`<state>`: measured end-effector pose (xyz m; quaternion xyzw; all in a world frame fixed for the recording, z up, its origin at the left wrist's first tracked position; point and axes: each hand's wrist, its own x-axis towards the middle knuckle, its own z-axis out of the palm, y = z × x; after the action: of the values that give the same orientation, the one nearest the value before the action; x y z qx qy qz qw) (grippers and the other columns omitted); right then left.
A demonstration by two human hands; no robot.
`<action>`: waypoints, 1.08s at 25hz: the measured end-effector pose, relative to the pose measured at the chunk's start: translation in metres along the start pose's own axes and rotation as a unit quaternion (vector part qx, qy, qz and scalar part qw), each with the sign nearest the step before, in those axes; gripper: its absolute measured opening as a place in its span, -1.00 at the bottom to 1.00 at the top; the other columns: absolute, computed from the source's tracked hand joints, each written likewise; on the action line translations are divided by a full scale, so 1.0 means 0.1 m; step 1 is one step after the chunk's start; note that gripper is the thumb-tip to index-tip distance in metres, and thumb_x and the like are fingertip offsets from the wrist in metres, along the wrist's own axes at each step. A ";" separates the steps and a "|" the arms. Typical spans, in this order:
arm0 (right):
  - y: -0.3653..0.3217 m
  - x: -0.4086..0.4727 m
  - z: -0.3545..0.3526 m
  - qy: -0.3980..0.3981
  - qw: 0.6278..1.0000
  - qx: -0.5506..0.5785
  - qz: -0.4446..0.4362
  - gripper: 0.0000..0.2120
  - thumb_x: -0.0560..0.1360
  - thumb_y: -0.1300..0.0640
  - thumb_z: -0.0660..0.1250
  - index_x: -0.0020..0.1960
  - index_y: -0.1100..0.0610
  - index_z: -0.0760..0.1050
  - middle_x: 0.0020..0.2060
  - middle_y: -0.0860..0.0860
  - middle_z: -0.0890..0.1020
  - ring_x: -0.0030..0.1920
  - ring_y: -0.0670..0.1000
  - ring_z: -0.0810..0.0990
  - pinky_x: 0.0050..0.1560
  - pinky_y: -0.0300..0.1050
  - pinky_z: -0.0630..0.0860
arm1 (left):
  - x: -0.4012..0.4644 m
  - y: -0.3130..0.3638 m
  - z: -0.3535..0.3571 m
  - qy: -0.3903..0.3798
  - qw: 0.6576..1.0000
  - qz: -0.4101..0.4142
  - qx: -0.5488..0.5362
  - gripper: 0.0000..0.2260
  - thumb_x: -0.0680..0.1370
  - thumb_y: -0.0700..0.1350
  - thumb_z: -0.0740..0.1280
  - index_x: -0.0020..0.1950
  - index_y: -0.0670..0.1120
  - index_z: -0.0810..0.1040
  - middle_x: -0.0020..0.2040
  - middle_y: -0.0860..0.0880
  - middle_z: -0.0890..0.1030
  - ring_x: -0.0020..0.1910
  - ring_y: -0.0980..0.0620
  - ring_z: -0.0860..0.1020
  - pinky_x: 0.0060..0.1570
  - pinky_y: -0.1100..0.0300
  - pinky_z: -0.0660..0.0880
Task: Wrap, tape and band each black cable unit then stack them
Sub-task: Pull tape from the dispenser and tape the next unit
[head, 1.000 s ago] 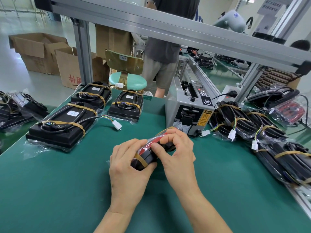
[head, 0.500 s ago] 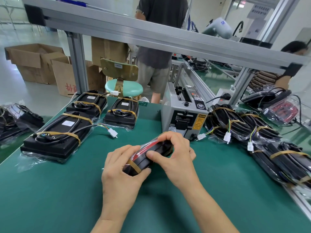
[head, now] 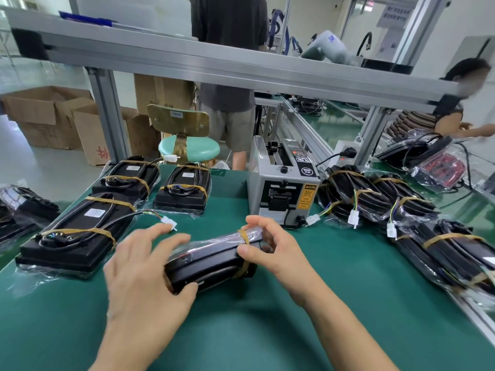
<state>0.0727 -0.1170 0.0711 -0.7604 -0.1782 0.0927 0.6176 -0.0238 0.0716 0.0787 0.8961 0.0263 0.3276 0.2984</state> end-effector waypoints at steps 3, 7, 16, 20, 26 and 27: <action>0.01 0.03 -0.10 -0.050 0.997 0.058 0.003 -0.65 0.35 0.08 0.43 0.14 -0.07 0.56 0.07 -0.09 0.66 0.08 -0.11 0.58 0.19 -0.20 0.48 | 0.12 0.25 0.15 -0.056 0.992 0.106 0.051 -0.51 0.23 -0.01 0.43 0.15 -0.05 0.59 0.16 0.00 0.57 0.16 -0.03 0.45 0.15 0.11 0.24; 0.02 0.08 -0.32 -0.077 0.991 0.112 0.012 -0.70 0.43 0.28 0.36 0.14 0.08 0.59 0.06 0.01 0.68 0.08 -0.07 0.59 0.19 -0.21 0.47 | 0.23 0.30 0.24 -0.085 0.992 0.090 0.029 -0.65 0.37 0.00 0.36 0.14 0.00 0.59 0.00 0.11 0.63 -0.06 0.11 0.47 -0.13 0.20 0.38; -0.04 0.27 -0.43 -0.058 0.994 0.069 -0.059 -0.86 0.44 0.33 0.41 -0.19 0.11 0.63 -0.24 -0.09 0.67 -0.17 -0.15 0.60 -0.04 -0.33 0.49 | 0.26 0.27 0.25 -0.121 0.988 0.083 0.041 -0.67 0.23 0.15 0.39 -0.04 0.16 0.54 -0.11 0.27 0.56 -0.20 0.22 0.33 -0.17 0.44 0.21; -0.28 0.45 -0.28 -0.129 0.992 -0.014 0.000 -0.85 0.44 0.33 0.39 -0.23 0.12 0.59 -0.35 -0.13 0.62 -0.28 -0.18 0.55 -0.08 -0.32 0.44 | 0.27 0.28 0.25 -0.155 0.985 0.076 0.029 -0.67 0.19 0.14 0.40 -0.08 0.18 0.49 -0.15 0.28 0.54 -0.13 0.45 0.33 -0.19 0.43 0.22; -0.25 0.66 -0.14 -0.189 0.931 0.067 0.306 -0.88 0.44 0.25 0.26 -0.23 0.12 0.53 -0.28 -0.03 0.62 -0.03 0.06 0.50 0.43 0.08 0.26 | 0.30 0.30 0.27 -0.151 0.963 0.189 0.122 -0.52 0.31 0.11 0.34 0.24 0.16 0.54 -0.09 0.13 0.53 -0.25 0.08 0.50 -0.31 0.18 0.44; -0.21 0.66 -0.13 -0.179 0.930 0.080 0.311 -0.89 0.45 0.22 0.28 -0.22 0.10 0.54 -0.28 -0.02 0.62 -0.02 0.06 0.50 0.45 0.11 0.23 | 0.31 0.30 0.27 -0.146 0.962 0.194 0.125 -0.54 0.31 0.10 0.34 0.22 0.16 0.56 -0.10 0.12 0.53 -0.27 0.04 0.52 -0.32 0.17 0.44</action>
<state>0.1346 -0.0996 0.1001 -0.6967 -0.0329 0.4287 0.5743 0.0125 0.0406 0.0971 0.9522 -0.1509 0.2390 0.1158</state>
